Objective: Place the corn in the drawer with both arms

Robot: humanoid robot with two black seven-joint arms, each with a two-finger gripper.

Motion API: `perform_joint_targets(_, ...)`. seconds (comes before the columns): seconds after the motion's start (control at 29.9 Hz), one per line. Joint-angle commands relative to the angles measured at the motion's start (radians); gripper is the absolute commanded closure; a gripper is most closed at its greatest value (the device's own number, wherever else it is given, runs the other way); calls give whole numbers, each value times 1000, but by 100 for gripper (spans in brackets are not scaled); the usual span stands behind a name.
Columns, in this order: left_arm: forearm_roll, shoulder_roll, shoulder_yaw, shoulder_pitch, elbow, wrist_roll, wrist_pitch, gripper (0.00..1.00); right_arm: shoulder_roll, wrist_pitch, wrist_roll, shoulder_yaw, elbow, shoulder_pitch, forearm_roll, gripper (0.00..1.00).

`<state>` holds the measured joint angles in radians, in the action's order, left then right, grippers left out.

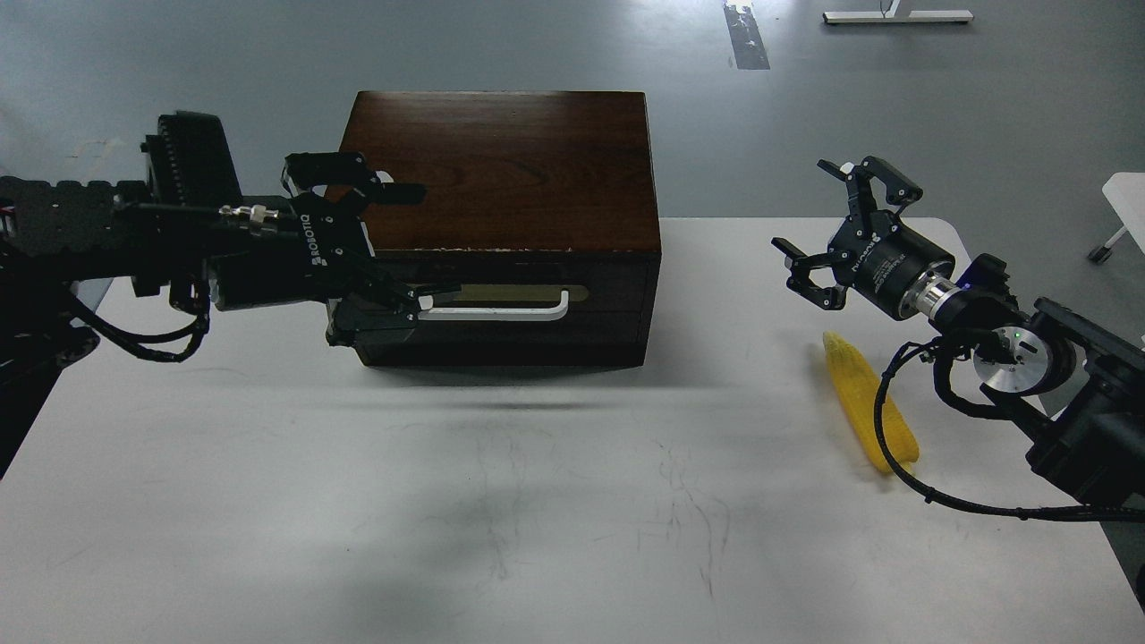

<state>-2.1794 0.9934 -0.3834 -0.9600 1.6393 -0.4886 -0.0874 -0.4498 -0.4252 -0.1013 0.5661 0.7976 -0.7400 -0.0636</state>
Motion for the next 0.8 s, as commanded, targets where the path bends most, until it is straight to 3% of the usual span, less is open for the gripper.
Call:
perform_joint_targets(0.0,-2,-4,18,-11,-16,0,0,2,-1,2,-1,0,0,1,-2,0)
perform_joint_targets(0.77,-2,-74,83,-2,-38,0,2,2,2,31,-2,3,-20,8,1,0)
